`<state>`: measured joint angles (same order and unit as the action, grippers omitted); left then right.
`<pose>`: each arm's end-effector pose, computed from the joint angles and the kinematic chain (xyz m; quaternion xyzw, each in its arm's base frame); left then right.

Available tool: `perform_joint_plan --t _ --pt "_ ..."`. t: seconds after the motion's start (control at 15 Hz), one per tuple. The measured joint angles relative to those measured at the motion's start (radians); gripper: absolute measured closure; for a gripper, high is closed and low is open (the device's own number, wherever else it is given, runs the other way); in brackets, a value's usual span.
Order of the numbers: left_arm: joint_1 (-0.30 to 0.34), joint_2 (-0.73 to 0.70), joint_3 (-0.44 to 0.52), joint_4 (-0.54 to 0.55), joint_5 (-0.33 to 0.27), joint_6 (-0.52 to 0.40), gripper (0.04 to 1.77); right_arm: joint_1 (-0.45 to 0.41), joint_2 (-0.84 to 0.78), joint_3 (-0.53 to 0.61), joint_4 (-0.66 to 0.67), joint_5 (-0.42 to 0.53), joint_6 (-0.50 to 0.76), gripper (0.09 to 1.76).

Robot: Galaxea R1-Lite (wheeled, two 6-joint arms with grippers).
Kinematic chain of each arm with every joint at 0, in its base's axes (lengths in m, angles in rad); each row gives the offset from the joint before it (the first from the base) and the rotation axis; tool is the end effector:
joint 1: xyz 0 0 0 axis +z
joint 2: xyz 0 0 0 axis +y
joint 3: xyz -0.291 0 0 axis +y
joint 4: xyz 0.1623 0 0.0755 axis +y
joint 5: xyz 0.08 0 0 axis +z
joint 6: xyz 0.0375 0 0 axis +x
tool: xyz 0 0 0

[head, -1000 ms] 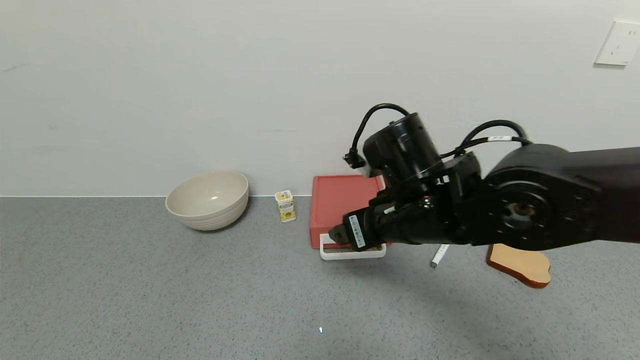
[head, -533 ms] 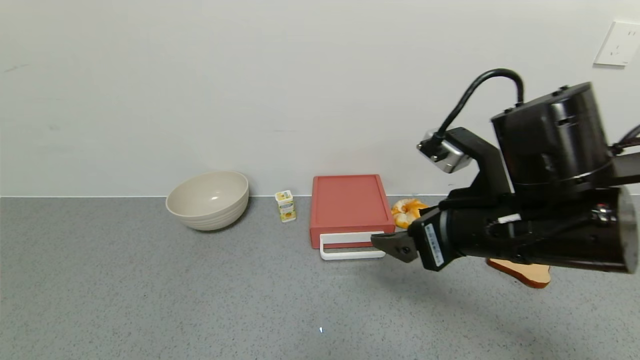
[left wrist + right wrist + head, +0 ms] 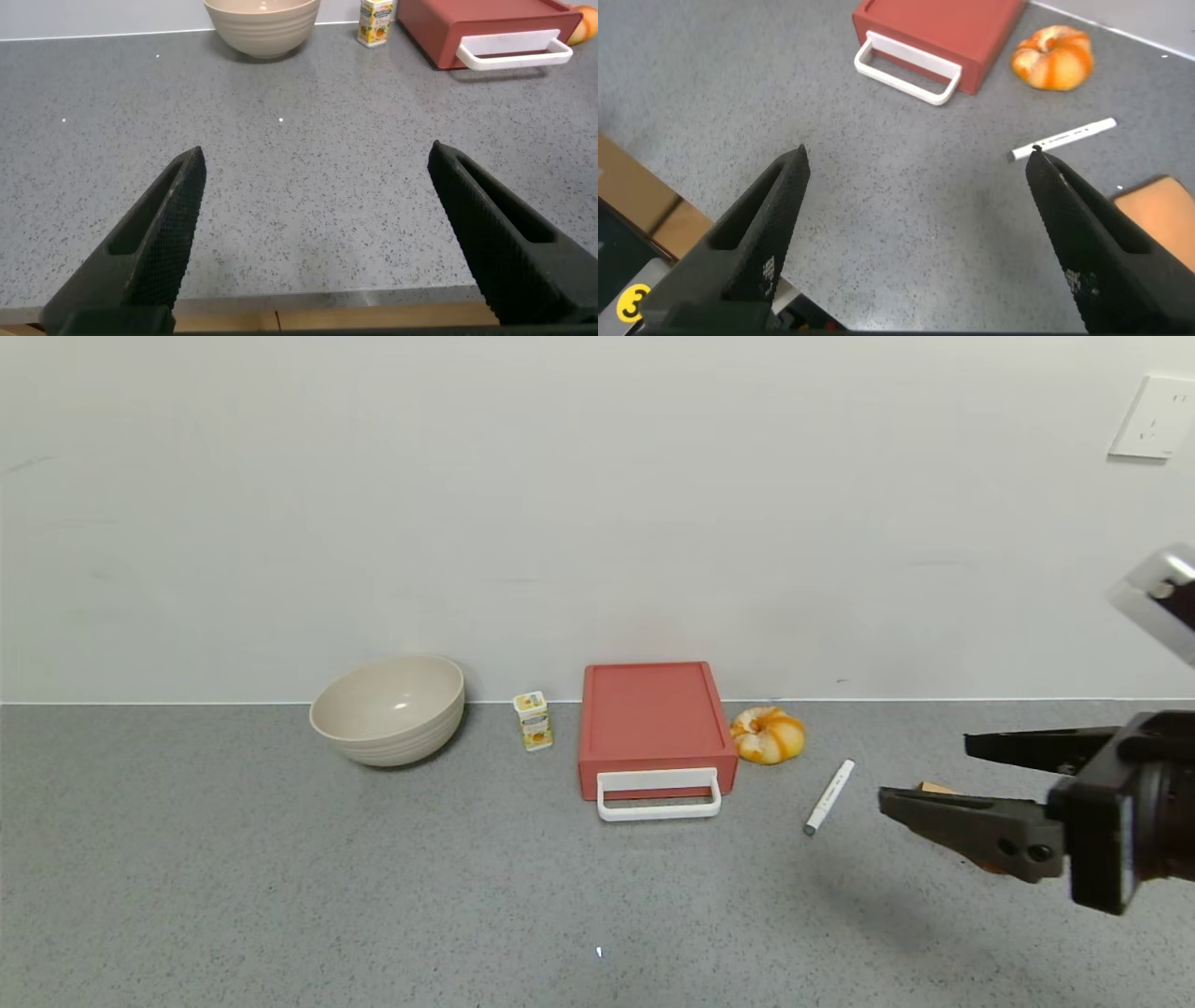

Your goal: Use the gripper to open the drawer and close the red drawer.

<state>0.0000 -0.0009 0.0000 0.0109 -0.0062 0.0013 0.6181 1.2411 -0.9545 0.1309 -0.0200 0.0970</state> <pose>-0.0113 -0.0002 0.0742 0.0006 0.0050 -0.0031 1.0000 0.1555 0.1096 0.2542 -0.0196 0.2105 0.2783 0.9369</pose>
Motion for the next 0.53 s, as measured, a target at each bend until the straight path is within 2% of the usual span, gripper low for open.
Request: perform_joint_plan --t 0.53 --pt "0.0 0.0 0.0 0.0 0.0 0.0 0.09 -0.195 -0.373 0.181 0.02 0.0 0.003 0.14"
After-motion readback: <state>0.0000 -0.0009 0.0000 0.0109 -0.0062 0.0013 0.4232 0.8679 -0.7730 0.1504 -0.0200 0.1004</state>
